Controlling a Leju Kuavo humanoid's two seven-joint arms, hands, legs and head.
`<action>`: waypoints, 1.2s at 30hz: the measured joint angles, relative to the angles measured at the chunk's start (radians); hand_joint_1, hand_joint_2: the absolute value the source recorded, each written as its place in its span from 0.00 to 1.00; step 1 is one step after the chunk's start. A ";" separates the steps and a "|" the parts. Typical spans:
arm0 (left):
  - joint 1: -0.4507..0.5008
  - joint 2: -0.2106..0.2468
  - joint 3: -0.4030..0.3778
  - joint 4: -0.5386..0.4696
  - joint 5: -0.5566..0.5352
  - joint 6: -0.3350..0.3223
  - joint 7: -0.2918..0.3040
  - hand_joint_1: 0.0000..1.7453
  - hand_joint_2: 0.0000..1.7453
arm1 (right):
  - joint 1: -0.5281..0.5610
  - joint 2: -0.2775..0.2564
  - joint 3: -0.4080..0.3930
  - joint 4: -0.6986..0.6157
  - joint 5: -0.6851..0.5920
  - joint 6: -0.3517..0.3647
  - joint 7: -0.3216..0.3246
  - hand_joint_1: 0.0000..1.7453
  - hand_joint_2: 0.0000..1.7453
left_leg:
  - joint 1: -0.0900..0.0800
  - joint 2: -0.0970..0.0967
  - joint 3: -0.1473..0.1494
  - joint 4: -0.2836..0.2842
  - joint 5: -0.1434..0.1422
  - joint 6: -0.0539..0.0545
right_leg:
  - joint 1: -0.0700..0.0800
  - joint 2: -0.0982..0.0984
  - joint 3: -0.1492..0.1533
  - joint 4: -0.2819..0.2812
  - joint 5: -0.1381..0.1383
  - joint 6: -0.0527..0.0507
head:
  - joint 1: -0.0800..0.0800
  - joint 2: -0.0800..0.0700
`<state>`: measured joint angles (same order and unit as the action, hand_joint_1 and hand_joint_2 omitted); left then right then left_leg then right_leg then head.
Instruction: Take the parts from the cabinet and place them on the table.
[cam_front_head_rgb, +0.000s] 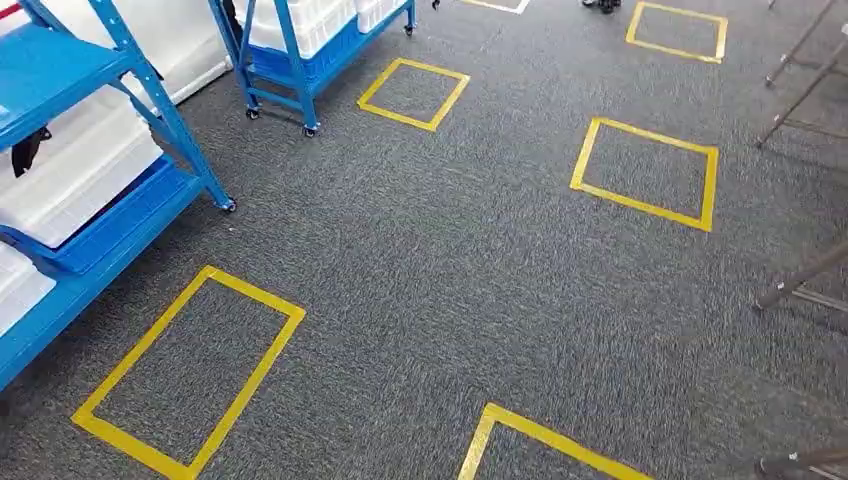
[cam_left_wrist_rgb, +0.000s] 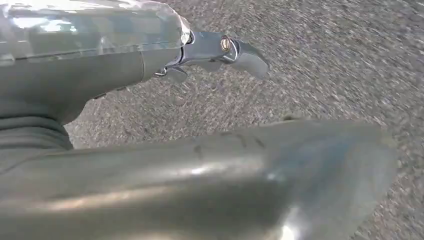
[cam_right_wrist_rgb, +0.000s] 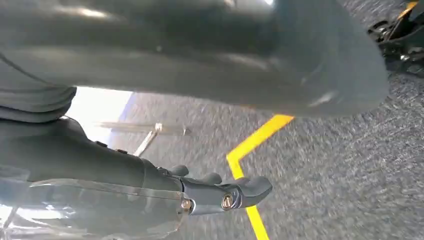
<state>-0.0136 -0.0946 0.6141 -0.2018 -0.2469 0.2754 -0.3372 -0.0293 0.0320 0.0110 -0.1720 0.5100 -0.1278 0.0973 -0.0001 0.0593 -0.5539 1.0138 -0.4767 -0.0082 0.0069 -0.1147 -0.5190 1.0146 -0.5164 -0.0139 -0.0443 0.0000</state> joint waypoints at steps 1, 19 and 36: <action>0.002 -0.001 0.006 0.000 0.007 0.003 0.000 0.00 0.00 | -0.006 0.000 0.004 0.000 0.007 0.001 0.003 0.00 0.00 | -0.003 -0.011 -0.004 0.000 0.001 0.004 | -0.003 -0.008 0.002 -0.002 0.001 0.004 | 0.000 0.000; -0.004 -0.045 0.127 0.000 0.081 0.222 0.016 0.00 0.00 | -0.038 0.057 0.135 0.000 0.191 0.065 0.066 0.00 0.00 | 0.013 -0.109 -0.023 0.027 -0.011 -0.026 | -0.030 0.145 -0.021 0.004 0.019 -0.006 | 0.000 0.000; -0.007 -0.078 0.143 0.000 0.047 0.148 -0.063 0.00 0.00 | -0.058 0.033 0.146 -0.005 0.146 0.111 0.039 0.00 0.00 | 0.008 -0.042 -0.002 -0.013 0.022 0.019 | -0.012 0.076 -0.017 0.074 -0.060 0.022 | 0.000 0.000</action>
<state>-0.0204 -0.1728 0.7576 -0.2018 -0.2003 0.4238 -0.4002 -0.0878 0.0652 0.1571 -0.1766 0.6561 -0.0172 0.1362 0.0075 0.0177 -0.5555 1.0003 -0.4552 0.0108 -0.0046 -0.0388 -0.5356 1.0886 -0.5768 0.0082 -0.0442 0.0000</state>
